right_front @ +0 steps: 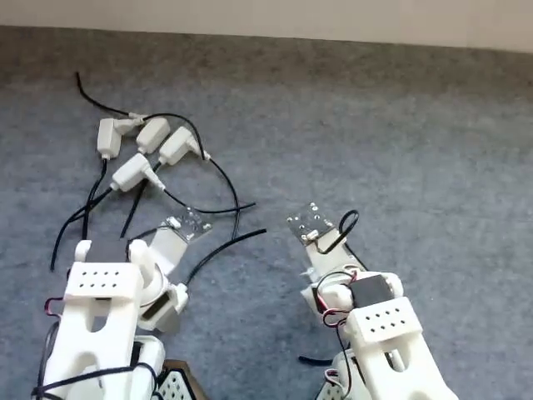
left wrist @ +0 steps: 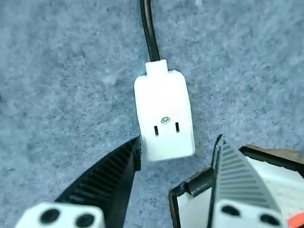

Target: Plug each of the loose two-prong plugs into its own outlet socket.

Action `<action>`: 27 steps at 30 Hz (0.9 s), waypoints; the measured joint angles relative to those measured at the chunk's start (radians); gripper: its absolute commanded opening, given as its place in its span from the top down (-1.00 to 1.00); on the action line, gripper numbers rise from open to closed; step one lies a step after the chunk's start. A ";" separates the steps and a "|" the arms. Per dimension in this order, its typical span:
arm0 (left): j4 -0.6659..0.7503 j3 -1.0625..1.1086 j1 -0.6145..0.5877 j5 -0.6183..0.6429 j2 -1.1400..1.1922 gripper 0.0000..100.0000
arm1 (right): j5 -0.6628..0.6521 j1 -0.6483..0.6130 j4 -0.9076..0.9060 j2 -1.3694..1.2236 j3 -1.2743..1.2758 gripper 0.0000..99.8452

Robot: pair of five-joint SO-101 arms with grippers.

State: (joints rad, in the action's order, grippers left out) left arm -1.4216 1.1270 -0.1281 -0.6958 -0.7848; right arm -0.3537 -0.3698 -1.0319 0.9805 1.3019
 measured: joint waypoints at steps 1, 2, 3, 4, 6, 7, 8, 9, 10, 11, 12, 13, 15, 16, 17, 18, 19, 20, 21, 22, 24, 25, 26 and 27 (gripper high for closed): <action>0.025 0.015 0.000 0.000 0.000 0.49 | 0.000 0.000 0.000 0.000 0.000 0.99; 0.048 0.034 0.000 0.000 0.000 0.49 | 0.000 0.000 0.000 0.000 0.000 0.99; 0.071 0.052 0.000 0.000 0.000 0.49 | 0.000 0.000 0.000 0.000 0.000 0.99; 0.094 0.071 0.000 0.000 0.000 0.49 | 0.000 0.000 0.000 0.000 0.000 0.99; 0.138 0.104 0.000 0.000 0.000 0.50 | 0.000 0.000 0.000 0.000 0.000 0.99; 0.157 0.117 0.000 0.000 0.000 0.50 | 0.000 0.000 0.000 0.000 0.000 0.99; 0.167 0.120 0.000 0.000 0.000 0.51 | 0.000 0.000 0.000 0.000 0.000 0.99; 0.178 0.124 0.000 0.000 0.000 0.54 | 0.000 0.000 0.000 0.000 0.000 0.99; 0.184 0.126 0.000 0.000 0.000 0.61 | 0.000 0.000 0.000 0.000 0.000 0.99; 0.189 0.129 0.000 0.000 0.000 0.70 | 0.000 0.000 0.000 0.000 0.000 0.99; 0.190 0.129 0.000 -0.008 0.000 0.81 | 0.000 0.000 0.000 0.000 0.000 0.99; 0.190 0.129 0.000 -0.023 0.000 0.93 | 0.000 0.000 0.000 0.000 0.000 0.99; 0.192 0.129 0.000 -0.066 0.000 0.97 | 0.000 0.000 0.000 0.000 0.000 0.99; 0.192 0.129 0.002 -0.087 0.000 0.98 | 0.000 0.000 0.000 0.000 0.000 0.99; 0.192 0.129 0.011 -0.106 0.000 1.00 | 0.000 0.000 0.000 0.000 0.000 0.99; 0.192 0.129 0.018 -0.123 0.000 0.99 | 0.000 0.000 0.000 0.000 0.000 0.99; 0.192 0.129 0.029 -0.140 0.000 0.99 | 0.000 0.000 0.000 0.000 0.000 0.99; 0.192 0.129 0.044 -0.157 0.000 0.99 | 0.000 0.000 0.000 0.000 0.000 0.99; 0.192 0.129 0.063 -0.175 0.000 0.99 | 0.000 0.000 0.000 0.000 0.000 0.99; 0.192 0.129 0.087 -0.195 0.000 0.99 | 0.000 0.000 0.000 0.000 0.000 0.99; 0.192 0.127 0.149 -0.232 0.000 0.99 | 0.000 0.000 0.000 0.000 0.000 0.99; 0.192 0.117 0.184 -0.242 0.000 0.99 | 0.000 0.000 0.000 0.000 0.000 0.99; 0.192 0.097 0.221 -0.249 0.002 0.99 | 0.000 0.000 0.000 0.000 0.000 0.99; 0.192 0.068 0.256 -0.250 0.002 0.99 | 0.000 0.002 0.000 0.000 0.000 0.99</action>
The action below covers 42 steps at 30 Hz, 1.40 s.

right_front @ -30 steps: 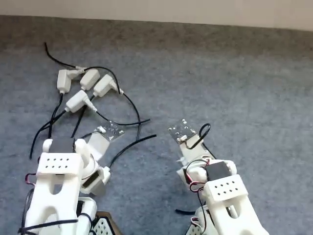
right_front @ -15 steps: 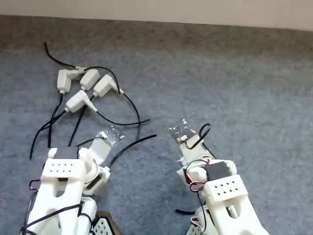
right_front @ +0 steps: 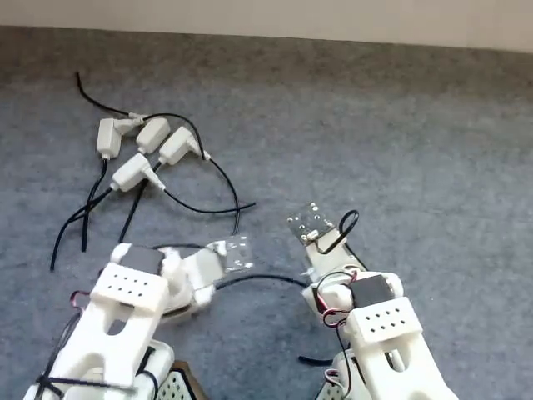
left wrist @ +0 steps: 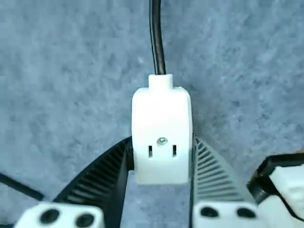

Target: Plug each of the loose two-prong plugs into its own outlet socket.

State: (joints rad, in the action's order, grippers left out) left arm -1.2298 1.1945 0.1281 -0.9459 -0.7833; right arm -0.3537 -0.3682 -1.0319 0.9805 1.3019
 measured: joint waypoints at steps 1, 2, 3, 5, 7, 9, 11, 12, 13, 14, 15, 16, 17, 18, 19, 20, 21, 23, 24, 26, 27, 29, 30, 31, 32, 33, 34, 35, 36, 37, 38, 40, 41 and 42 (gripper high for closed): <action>0.000 -0.032 0.035 0.000 0.000 0.99 | 0.000 0.000 0.000 0.000 0.000 0.99; 0.000 -0.069 0.066 -0.003 0.000 0.99 | 0.000 0.000 0.000 0.000 0.000 0.99; 0.000 -0.106 0.100 -0.003 0.000 0.99 | 0.000 0.000 0.000 0.000 0.000 0.99; 0.002 -0.173 0.158 0.015 0.023 0.99 | 0.000 0.000 0.000 0.000 0.000 0.99; 0.023 -0.233 0.201 0.048 0.084 0.99 | 0.000 0.000 0.000 0.000 0.000 0.99; 0.064 -0.287 0.230 0.064 0.189 0.99 | 0.000 0.000 0.000 0.000 0.000 0.99; 0.104 -0.338 0.258 0.071 0.319 0.99 | 0.005 0.003 -0.002 -0.002 0.002 0.99; 0.121 -0.362 0.278 0.071 0.379 0.99 | 0.005 0.005 -0.002 -0.003 0.002 0.99; 0.140 -0.385 0.296 0.071 0.439 0.99 | 0.006 0.006 -0.002 -0.003 0.002 0.99; 0.160 -0.405 0.315 0.081 0.485 0.99 | 0.011 0.009 -0.002 -0.003 0.002 0.99; 0.183 -0.423 0.330 0.092 0.526 0.99 | 0.014 0.014 -0.002 -0.003 0.002 0.99; 0.201 -0.439 0.344 0.100 0.563 0.99 | 0.014 0.018 -0.002 -0.003 0.002 0.99; 0.216 -0.454 0.353 0.103 0.595 0.99 | 0.014 0.023 -0.002 -0.003 0.002 0.99; 0.226 -0.474 0.362 0.103 0.626 0.99 | 0.015 0.025 -0.002 -0.003 0.002 0.99; 0.230 -0.494 0.367 0.104 0.654 0.98 | 0.017 0.031 -0.002 -0.003 0.003 0.99; 0.233 -0.514 0.368 0.104 0.678 0.93 | 0.017 0.031 -0.002 -0.003 0.005 0.99; 0.235 -0.532 0.368 0.107 0.706 0.84 | 0.017 0.032 -0.002 -0.003 0.005 0.99; 0.235 -0.555 0.371 0.115 0.746 0.62 | 0.018 0.032 -0.002 -0.003 0.005 0.99; 0.235 -0.559 0.371 0.121 0.760 0.53 | 0.018 0.032 -0.002 -0.003 0.005 0.99; 0.224 -0.562 0.371 0.133 0.769 0.46 | 0.018 0.032 -0.002 -0.003 0.005 0.99; 0.210 -0.565 0.371 0.137 0.769 0.46 | 0.018 0.032 -0.002 -0.003 0.005 0.99; 0.187 -0.571 0.368 0.138 0.769 0.46 | 0.018 0.032 -0.002 -0.003 0.005 0.99; 0.180 -0.572 0.362 0.138 0.769 0.46 | 0.018 0.032 -0.002 -0.003 0.005 0.99; 0.180 -0.572 0.354 0.138 0.770 0.46 | 0.018 0.032 -0.002 -0.003 0.005 0.99; 0.180 -0.574 0.342 0.140 0.772 0.46 | 0.018 0.031 -0.003 -0.005 0.006 0.99; 0.176 -0.583 0.324 0.146 0.772 0.46 | 0.018 0.031 -0.003 -0.005 0.006 0.99; 0.175 -0.597 0.304 0.153 0.775 0.46 | 0.018 0.031 -0.003 -0.005 0.006 0.99; 0.167 -0.611 0.279 0.158 0.786 0.46 | 0.018 0.031 -0.003 -0.005 0.006 0.99; 0.153 -0.624 0.259 0.161 0.792 0.46 | 0.012 0.028 -0.003 -0.005 0.006 0.99; 0.141 -0.646 0.241 0.170 0.793 0.46 | 0.011 0.009 -0.002 -0.002 0.005 0.99; 0.123 -0.672 0.226 0.172 0.798 0.46 | 0.011 0.008 0.003 0.009 0.003 0.99; 0.080 -0.703 0.209 0.172 0.812 0.46 | 0.012 0.018 0.000 -0.003 0.003 0.99; 0.068 -0.726 0.203 0.170 0.812 0.46 | 0.011 0.011 -0.002 -0.003 0.005 0.99; 0.052 -0.750 0.192 0.170 0.810 0.46 | 0.011 0.009 -0.002 -0.002 0.003 0.99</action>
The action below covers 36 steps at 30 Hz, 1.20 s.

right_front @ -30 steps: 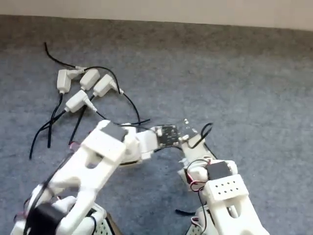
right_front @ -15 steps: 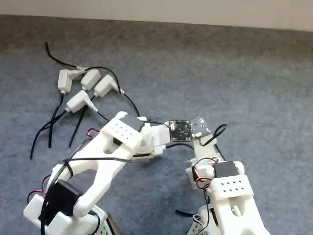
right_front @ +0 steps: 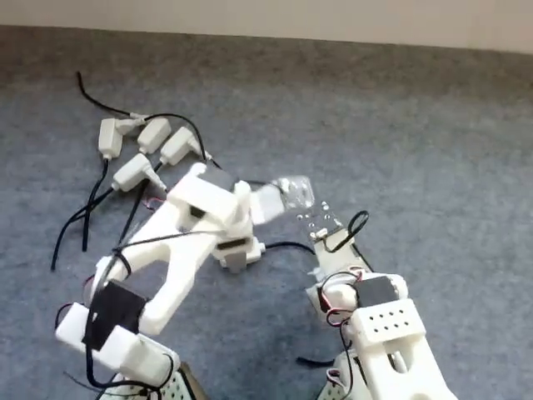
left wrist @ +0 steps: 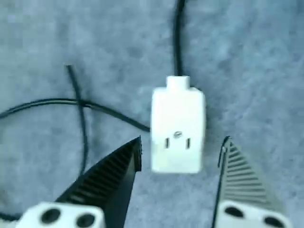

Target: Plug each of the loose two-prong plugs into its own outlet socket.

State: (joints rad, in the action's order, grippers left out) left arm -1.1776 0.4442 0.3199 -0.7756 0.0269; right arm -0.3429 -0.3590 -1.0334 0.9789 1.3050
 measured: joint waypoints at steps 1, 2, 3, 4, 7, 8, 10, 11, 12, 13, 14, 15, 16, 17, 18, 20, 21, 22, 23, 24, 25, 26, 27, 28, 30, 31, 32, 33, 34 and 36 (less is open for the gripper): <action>-0.015 -0.023 -0.017 0.003 0.000 0.46 | 0.000 0.005 0.000 0.000 0.000 0.99; -0.028 -0.040 -0.038 0.005 0.000 0.46 | 0.000 0.008 0.000 0.000 0.002 0.99; -0.034 -0.054 -0.058 0.005 -0.008 0.46 | 0.000 0.008 0.000 0.000 0.002 0.99; -0.038 -0.064 -0.086 0.006 -0.025 0.46 | 0.000 0.003 0.000 0.000 0.000 0.99; -0.044 -0.081 -0.143 0.006 -0.100 0.46 | 0.000 0.006 0.000 0.000 0.000 0.99; -0.044 -0.081 -0.157 0.008 -0.127 0.46 | 0.000 0.006 0.000 0.000 0.000 0.99; -0.046 -0.081 -0.199 0.009 -0.184 0.46 | 0.000 0.006 0.000 0.000 0.000 0.99; -0.046 -0.081 -0.229 0.021 -0.213 0.46 | 0.000 0.006 0.000 0.000 0.000 0.99; -0.046 -0.086 -0.261 0.049 -0.241 0.46 | 0.000 0.006 0.000 0.000 0.000 0.99; -0.046 -0.098 -0.296 0.081 -0.262 0.46 | 0.000 0.006 0.000 0.000 0.000 0.99; -0.043 -0.112 -0.336 0.118 -0.281 0.46 | 0.000 0.006 0.000 0.000 0.000 0.99; -0.040 -0.129 -0.377 0.166 -0.298 0.46 | 0.000 0.006 0.000 0.000 0.000 0.99; -0.040 -0.144 -0.428 0.219 -0.310 0.46 | 0.000 0.006 0.000 0.000 -0.006 0.99; -0.040 -0.157 -0.480 0.282 -0.316 0.46 | 0.000 0.006 -0.005 0.000 -0.021 0.99; -0.038 -0.163 -0.532 0.345 -0.319 0.46 | 0.000 0.006 -0.020 0.000 -0.043 0.99; -0.038 -0.166 -0.634 0.414 -0.321 0.46 | 0.018 0.005 -0.055 0.000 -0.095 0.99; -0.038 -0.166 -0.663 0.427 -0.321 0.46 | 0.028 0.002 -0.071 0.000 -0.120 0.99; -0.038 -0.153 -0.681 0.425 -0.322 0.46 | 0.034 0.002 -0.077 0.000 -0.140 0.99; -0.038 -0.137 -0.683 0.410 -0.322 0.46 | 0.038 0.002 -0.081 0.000 -0.152 0.99; -0.038 -0.114 -0.672 0.388 -0.322 0.46 | 0.040 0.003 -0.084 0.000 -0.160 0.99; -0.038 -0.084 -0.651 0.373 -0.322 0.46 | 0.040 0.003 -0.089 0.000 -0.166 0.99; -0.037 -0.060 -0.624 0.370 -0.322 0.46 | 0.040 0.003 -0.101 0.000 -0.178 0.99; -0.026 -0.037 -0.594 0.368 -0.322 0.46 | 0.040 0.018 -0.118 0.000 -0.195 0.99; -0.005 -0.014 -0.560 0.368 -0.322 0.46 | 0.040 0.051 -0.143 0.000 -0.226 0.99; 0.048 0.043 -0.499 0.368 -0.322 0.46 | 0.028 0.144 -0.189 0.000 -0.302 0.99; 0.077 0.074 -0.471 0.368 -0.322 0.46 | 0.015 0.203 -0.213 0.000 -0.344 0.99; 0.103 0.104 -0.448 0.368 -0.322 0.46 | 0.006 0.261 -0.235 0.000 -0.385 0.99; 0.123 0.127 -0.425 0.368 -0.322 0.46 | -0.002 0.315 -0.252 0.000 -0.423 0.99; 0.138 0.143 -0.404 0.368 -0.322 0.46 | -0.005 0.347 -0.272 0.000 -0.457 0.99; 0.155 0.147 -0.377 0.368 -0.322 0.46 | -0.008 0.370 -0.304 0.000 -0.506 0.99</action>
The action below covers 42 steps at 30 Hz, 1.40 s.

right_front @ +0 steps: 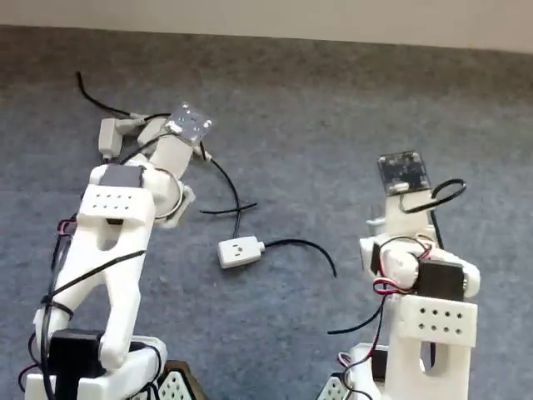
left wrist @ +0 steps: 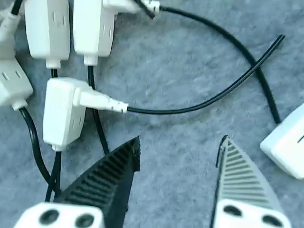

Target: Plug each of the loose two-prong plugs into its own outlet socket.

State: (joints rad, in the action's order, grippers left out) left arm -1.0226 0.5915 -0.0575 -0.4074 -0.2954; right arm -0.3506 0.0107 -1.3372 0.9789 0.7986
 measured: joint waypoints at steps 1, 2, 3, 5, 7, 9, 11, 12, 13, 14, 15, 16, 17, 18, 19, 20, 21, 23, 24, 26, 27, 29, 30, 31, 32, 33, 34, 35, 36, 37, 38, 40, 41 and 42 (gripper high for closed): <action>0.005 0.000 0.009 0.000 0.000 0.46 | -0.002 0.003 -0.012 0.000 -0.015 0.99; 0.008 0.000 0.023 0.000 0.000 0.46 | -0.002 0.008 -0.021 0.000 -0.029 0.99; 0.009 0.005 0.040 0.000 0.000 0.46 | -0.002 0.012 -0.026 0.000 -0.037 0.99; 0.011 0.009 0.075 0.000 0.000 0.46 | -0.002 0.020 -0.043 0.000 -0.046 0.99; 0.011 0.012 0.095 0.000 0.000 0.46 | -0.002 0.029 -0.071 0.000 -0.046 0.99; 0.029 0.040 0.100 0.000 0.000 0.46 | -0.002 0.034 -0.092 0.000 -0.046 0.99; 0.078 0.092 0.104 0.000 0.000 0.46 | 0.000 0.035 -0.104 0.000 -0.046 0.99; 0.109 0.118 0.114 0.000 0.000 0.46 | 0.014 0.035 -0.104 0.000 -0.046 0.99; 0.141 0.152 0.129 0.000 0.000 0.46 | 0.029 0.035 -0.104 0.000 -0.046 0.99; 0.172 0.189 0.150 0.000 0.000 0.46 | 0.034 0.032 -0.104 0.000 -0.044 0.99; 0.199 0.222 0.175 -0.002 0.000 0.46 | 0.035 0.020 -0.104 0.000 -0.035 0.99; 0.222 0.249 0.199 0.000 0.000 0.46 | 0.037 0.003 -0.104 0.000 -0.032 0.99; 0.242 0.269 0.222 0.000 0.000 0.46 | 0.037 -0.008 -0.103 0.000 -0.028 0.99; 0.255 0.278 0.238 0.000 0.000 0.46 | 0.037 -0.011 -0.101 0.000 -0.026 0.99; 0.262 0.279 0.245 0.000 0.000 0.46 | 0.037 -0.012 -0.100 0.000 -0.026 0.99; 0.265 0.284 0.249 0.000 0.000 0.46 | 0.037 -0.012 -0.100 0.000 -0.026 0.99; 0.265 0.292 0.249 0.000 0.000 0.46 | 0.037 -0.014 -0.100 0.000 -0.026 0.99; 0.267 0.304 0.262 0.000 0.000 0.46 | 0.037 -0.017 -0.100 0.000 -0.026 0.99; 0.267 0.321 0.276 0.000 -0.003 0.46 | 0.037 -0.018 -0.100 0.000 -0.026 0.99; 0.267 0.354 0.307 0.000 -0.003 0.46 | 0.037 -0.020 -0.100 0.000 -0.026 0.99; 0.267 0.356 0.324 0.000 -0.003 0.46 | 0.037 -0.018 -0.100 0.000 -0.026 0.99; 0.253 0.351 0.341 0.000 -0.012 0.46 | 0.037 -0.020 -0.100 0.000 -0.026 0.99; 0.235 0.341 0.344 0.000 -0.018 0.46 | 0.037 -0.020 -0.100 0.000 -0.026 0.99; 0.210 0.324 0.347 0.006 -0.026 0.46 | 0.037 -0.020 -0.100 0.000 -0.026 0.99; 0.187 0.305 0.359 0.018 -0.037 0.46 | 0.037 -0.020 -0.100 0.000 -0.026 0.99; 0.166 0.285 0.376 0.028 -0.048 0.46 | 0.037 -0.020 -0.100 0.000 -0.026 0.99; 0.147 0.267 0.396 0.034 -0.054 0.46 | 0.037 -0.020 -0.100 0.000 -0.026 0.99; 0.137 0.253 0.420 0.037 -0.057 0.46 | 0.037 -0.018 -0.100 0.000 -0.026 0.99; 0.132 0.242 0.445 0.043 -0.058 0.46 | 0.037 -0.018 -0.100 0.000 -0.026 0.99; 0.129 0.235 0.468 0.057 -0.060 0.46 | 0.037 -0.006 -0.100 0.000 -0.026 0.99; 0.129 0.229 0.486 0.075 -0.060 0.46 | 0.037 0.014 -0.100 0.000 -0.026 0.99; 0.126 0.213 0.502 0.094 -0.060 0.46 | 0.017 0.077 -0.098 0.000 -0.026 0.99; 0.123 0.206 0.502 0.097 -0.060 0.46 | 0.008 0.117 -0.089 0.000 -0.026 0.99; 0.123 0.199 0.500 0.097 -0.060 0.46 | 0.002 0.157 -0.080 0.000 -0.026 0.99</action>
State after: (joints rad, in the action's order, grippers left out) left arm -0.8999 0.7910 0.4427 -0.3107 -0.3552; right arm -0.3491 0.1672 -1.4170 0.9789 0.7725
